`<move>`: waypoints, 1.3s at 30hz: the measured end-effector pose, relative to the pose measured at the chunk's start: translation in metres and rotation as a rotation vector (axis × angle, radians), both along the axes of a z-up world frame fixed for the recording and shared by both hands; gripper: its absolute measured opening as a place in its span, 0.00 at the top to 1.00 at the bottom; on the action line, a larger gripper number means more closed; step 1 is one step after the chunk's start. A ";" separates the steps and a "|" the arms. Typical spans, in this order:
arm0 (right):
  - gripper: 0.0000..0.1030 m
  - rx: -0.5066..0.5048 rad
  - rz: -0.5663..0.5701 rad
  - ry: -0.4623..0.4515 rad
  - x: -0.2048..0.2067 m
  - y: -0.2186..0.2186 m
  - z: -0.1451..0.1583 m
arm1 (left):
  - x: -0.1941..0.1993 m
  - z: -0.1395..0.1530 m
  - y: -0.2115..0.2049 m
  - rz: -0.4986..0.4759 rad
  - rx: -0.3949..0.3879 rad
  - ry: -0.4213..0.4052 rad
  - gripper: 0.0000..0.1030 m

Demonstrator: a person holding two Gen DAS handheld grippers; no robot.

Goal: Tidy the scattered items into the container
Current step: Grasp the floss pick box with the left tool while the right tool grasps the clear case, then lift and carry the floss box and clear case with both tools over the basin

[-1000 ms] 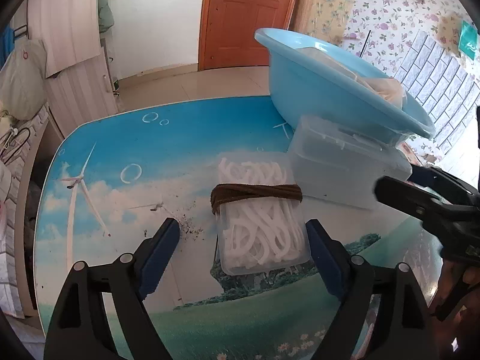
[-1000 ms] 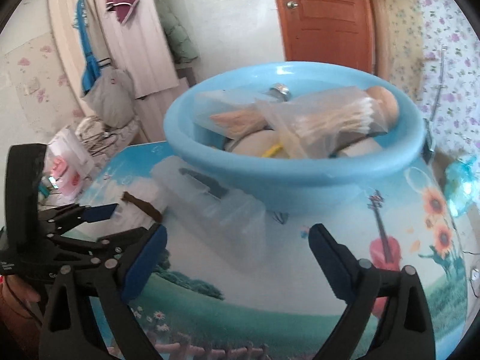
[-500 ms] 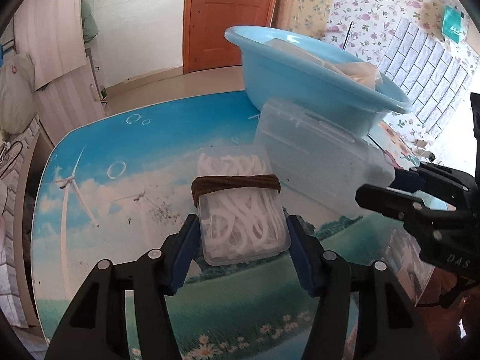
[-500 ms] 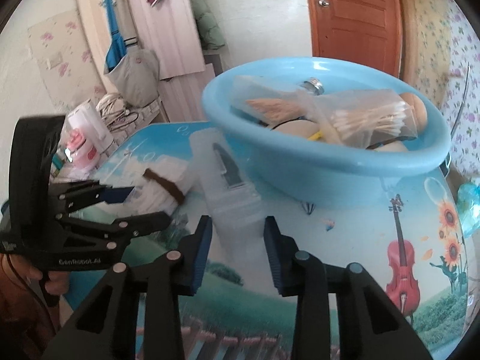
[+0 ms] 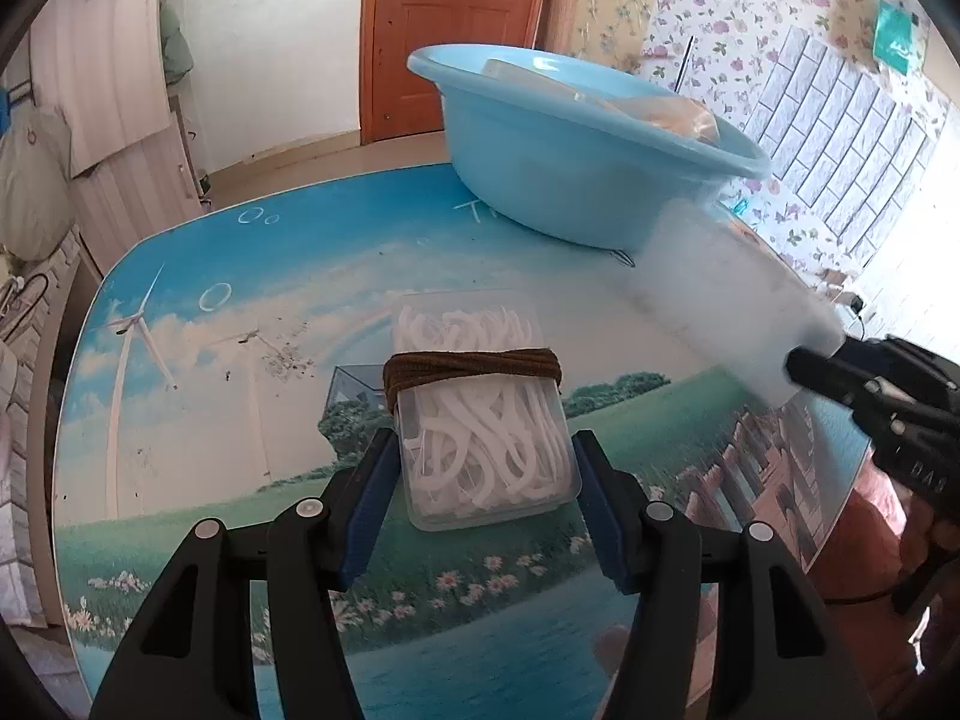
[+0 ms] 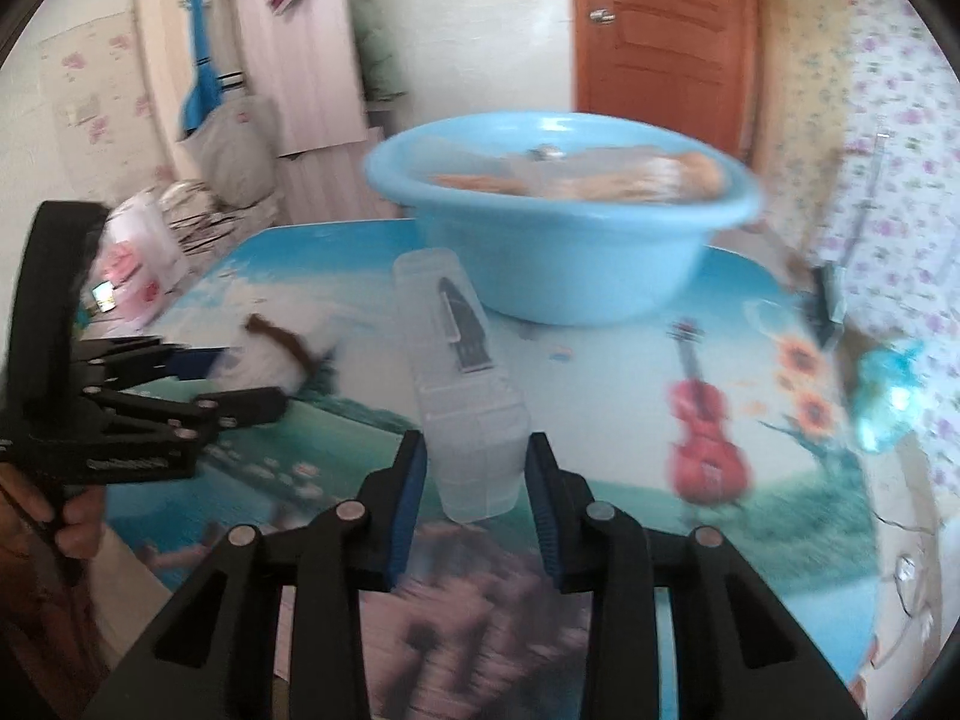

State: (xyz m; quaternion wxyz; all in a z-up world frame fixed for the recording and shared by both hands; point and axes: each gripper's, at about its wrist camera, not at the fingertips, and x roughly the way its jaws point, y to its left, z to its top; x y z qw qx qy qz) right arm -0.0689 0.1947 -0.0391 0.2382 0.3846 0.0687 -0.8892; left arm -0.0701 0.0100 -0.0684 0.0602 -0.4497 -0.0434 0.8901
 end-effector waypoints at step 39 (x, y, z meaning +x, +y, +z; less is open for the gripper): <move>0.57 0.052 -0.029 -0.065 0.007 0.011 -0.022 | 0.003 -0.008 0.018 0.020 -0.112 -0.002 0.00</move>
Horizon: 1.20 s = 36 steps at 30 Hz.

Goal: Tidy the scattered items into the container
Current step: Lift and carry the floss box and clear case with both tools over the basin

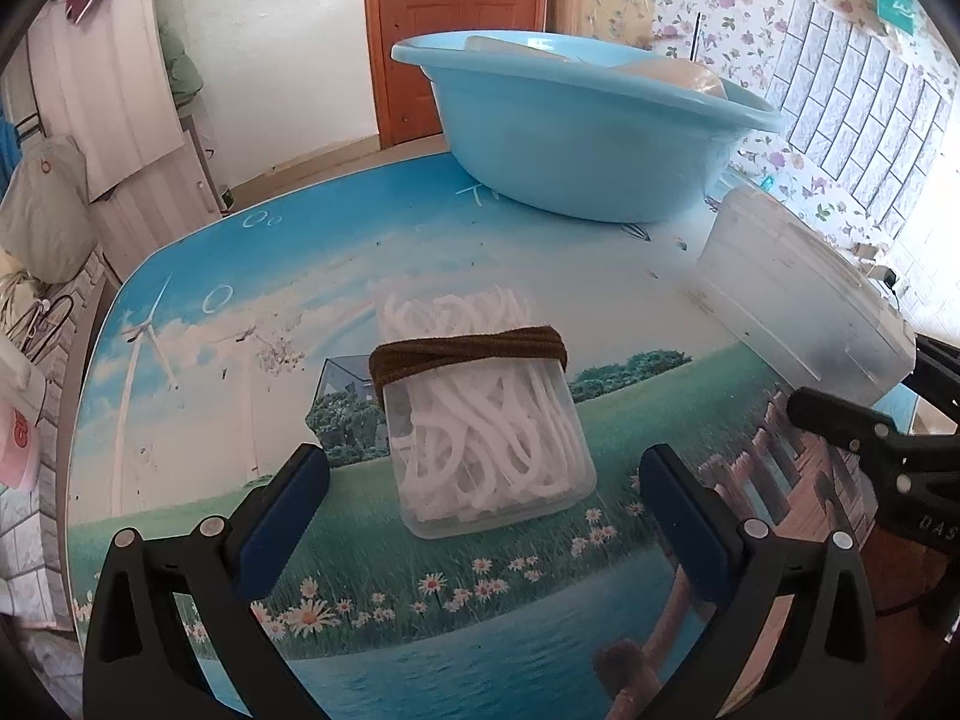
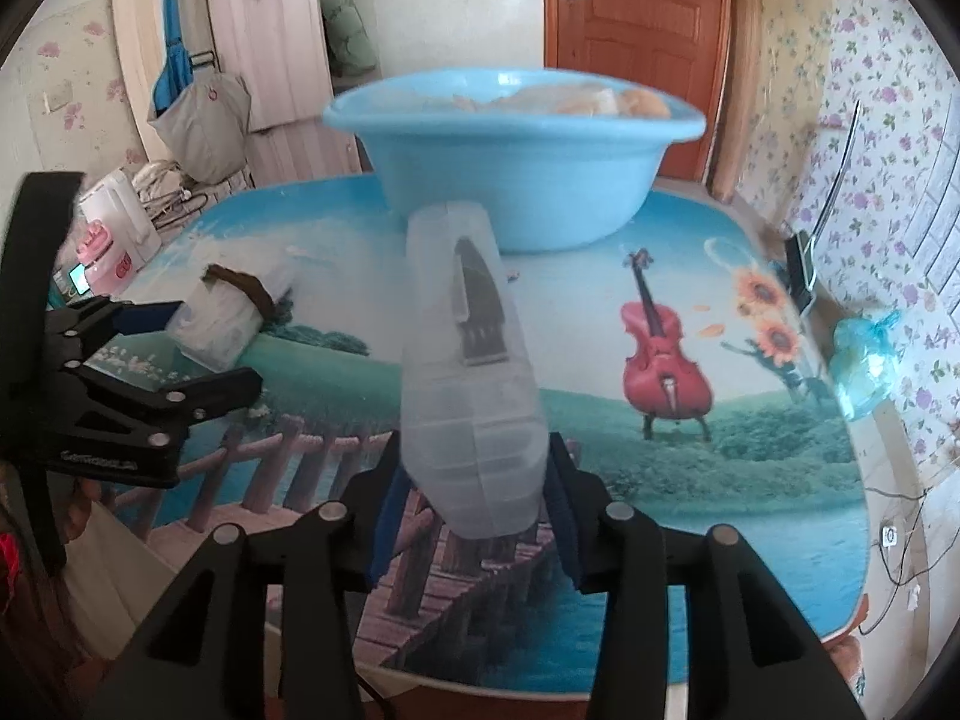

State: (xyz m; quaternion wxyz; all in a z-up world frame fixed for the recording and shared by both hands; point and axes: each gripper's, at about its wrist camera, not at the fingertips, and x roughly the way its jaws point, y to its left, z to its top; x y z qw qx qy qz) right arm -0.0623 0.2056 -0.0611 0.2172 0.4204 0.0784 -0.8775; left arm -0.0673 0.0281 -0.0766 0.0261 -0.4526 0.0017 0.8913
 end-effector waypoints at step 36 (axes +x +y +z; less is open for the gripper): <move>0.05 0.008 -0.075 0.052 -0.010 0.001 -0.008 | -0.010 0.003 0.010 0.068 -0.003 -0.020 0.15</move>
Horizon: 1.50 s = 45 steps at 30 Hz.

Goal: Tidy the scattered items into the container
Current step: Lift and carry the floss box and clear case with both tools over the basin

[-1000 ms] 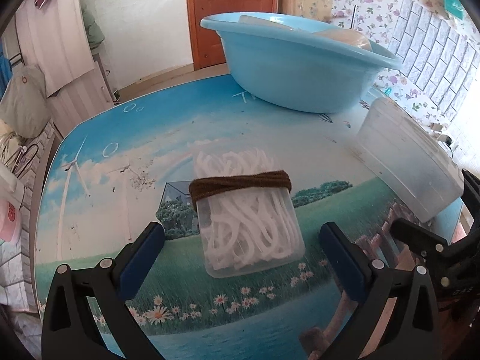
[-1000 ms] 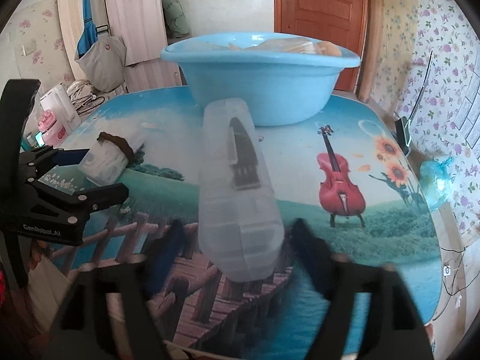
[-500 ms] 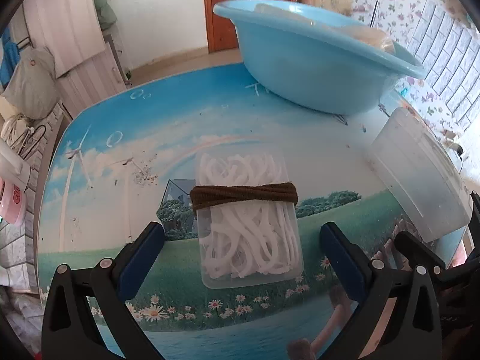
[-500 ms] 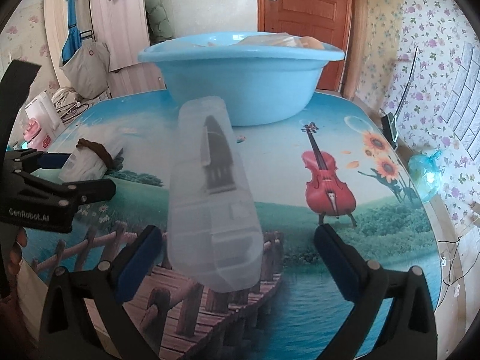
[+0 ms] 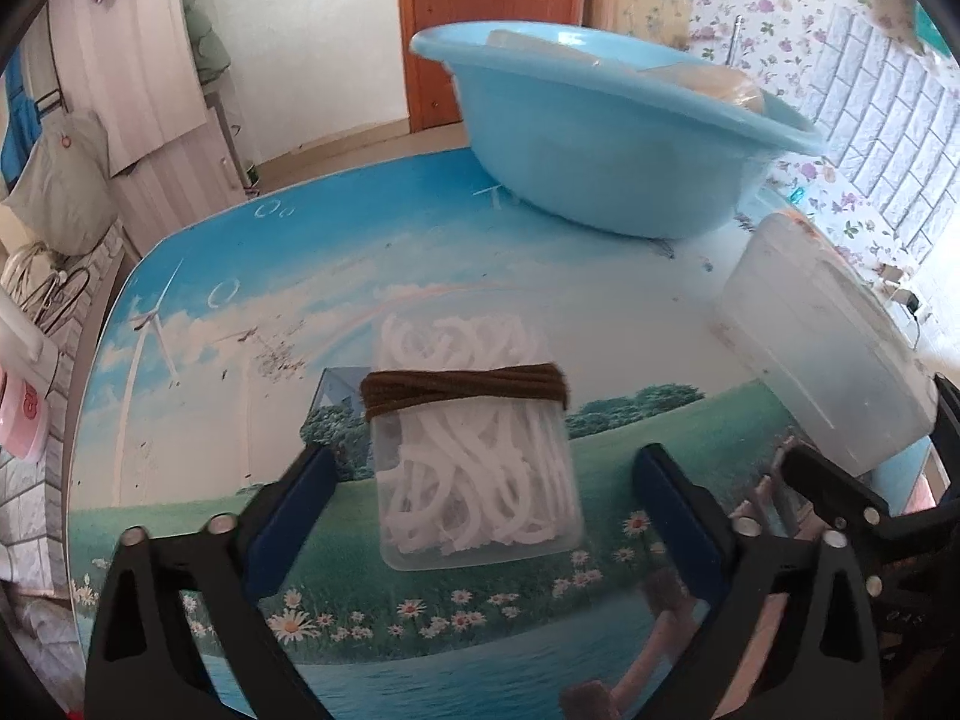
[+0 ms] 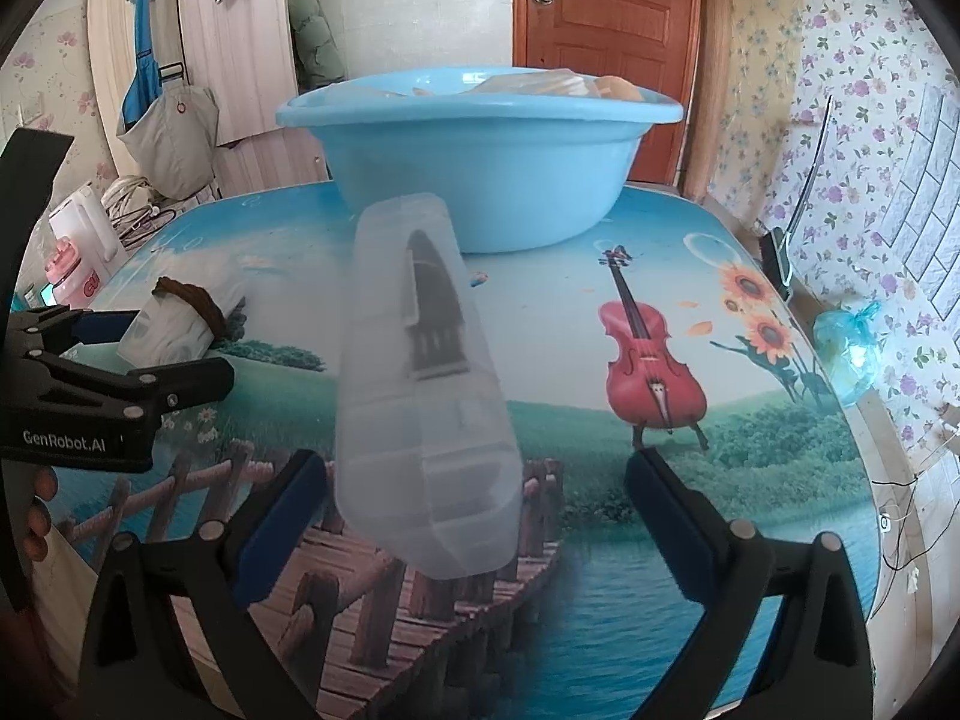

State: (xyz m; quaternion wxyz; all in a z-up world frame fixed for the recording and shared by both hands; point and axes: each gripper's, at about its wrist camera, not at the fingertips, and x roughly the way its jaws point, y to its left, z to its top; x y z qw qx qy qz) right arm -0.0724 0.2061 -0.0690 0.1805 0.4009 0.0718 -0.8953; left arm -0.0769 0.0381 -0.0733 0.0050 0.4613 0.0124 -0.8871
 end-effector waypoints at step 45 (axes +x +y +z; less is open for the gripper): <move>0.70 -0.151 0.259 0.234 0.043 -0.009 0.072 | 0.003 0.093 -0.026 0.005 0.078 0.243 0.46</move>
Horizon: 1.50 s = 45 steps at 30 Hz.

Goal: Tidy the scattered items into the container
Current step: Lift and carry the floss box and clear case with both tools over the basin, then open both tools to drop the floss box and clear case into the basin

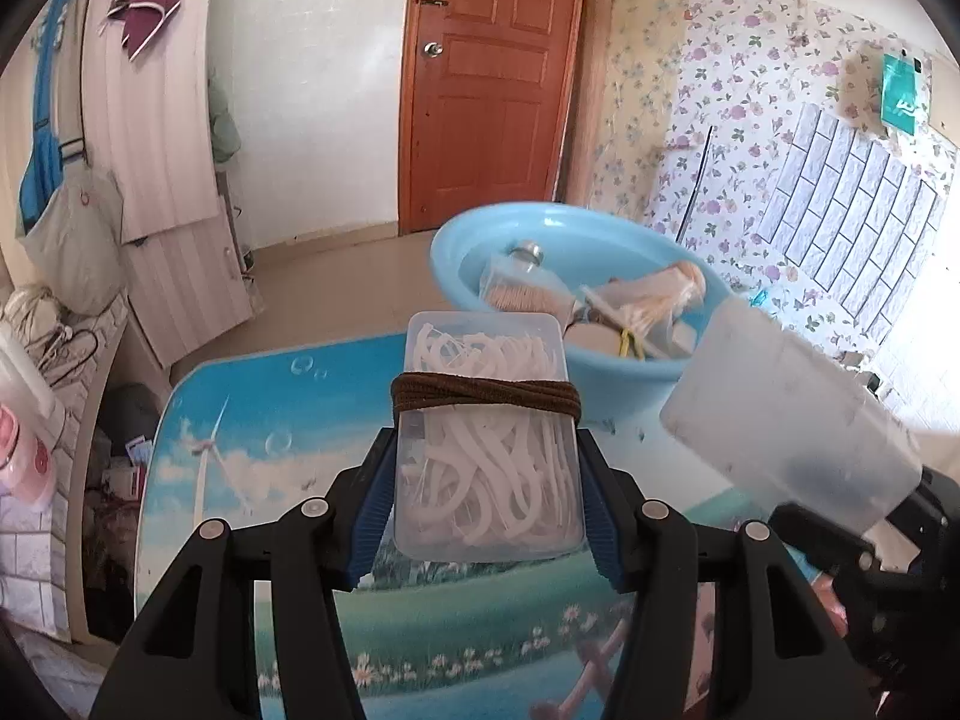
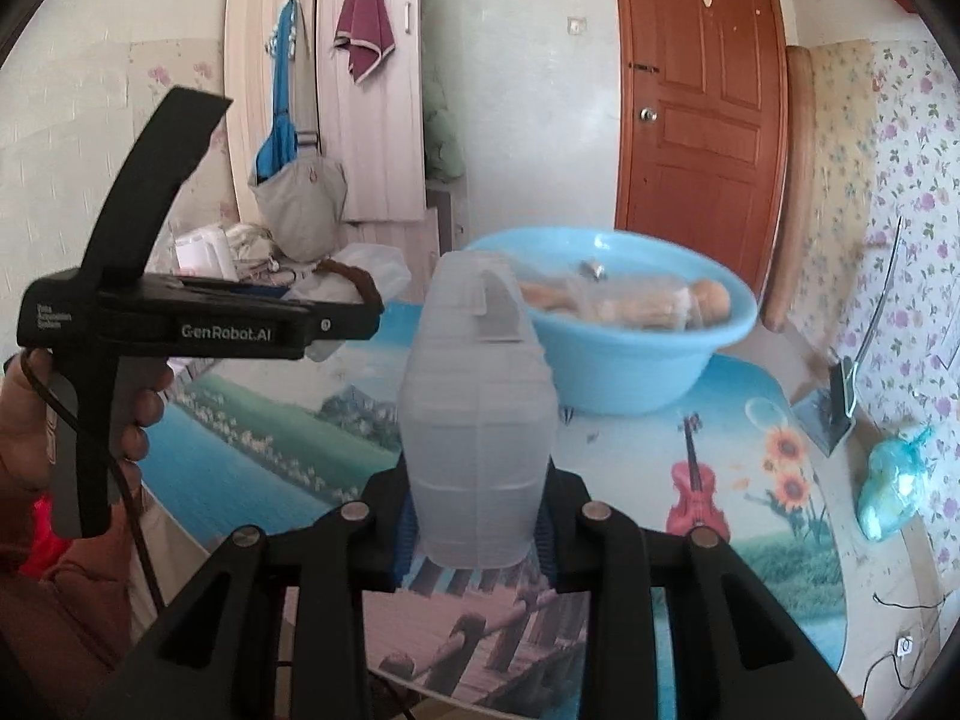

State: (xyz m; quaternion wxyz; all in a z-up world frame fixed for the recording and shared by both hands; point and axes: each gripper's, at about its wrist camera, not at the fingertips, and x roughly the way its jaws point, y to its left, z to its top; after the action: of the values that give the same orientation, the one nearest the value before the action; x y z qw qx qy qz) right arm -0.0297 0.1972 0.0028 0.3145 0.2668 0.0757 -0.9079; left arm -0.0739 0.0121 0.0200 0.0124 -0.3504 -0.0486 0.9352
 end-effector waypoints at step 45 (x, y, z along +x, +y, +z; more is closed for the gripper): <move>0.53 -0.056 -0.160 0.008 -0.161 0.017 0.022 | -0.150 0.010 0.032 -0.054 0.055 -0.047 0.06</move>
State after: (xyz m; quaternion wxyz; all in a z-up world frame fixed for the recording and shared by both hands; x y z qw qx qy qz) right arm -0.1912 0.2140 0.0252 0.2480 0.2594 0.0302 -0.9329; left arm -0.2235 0.0437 0.0303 0.0461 -0.3731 -0.0651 0.9244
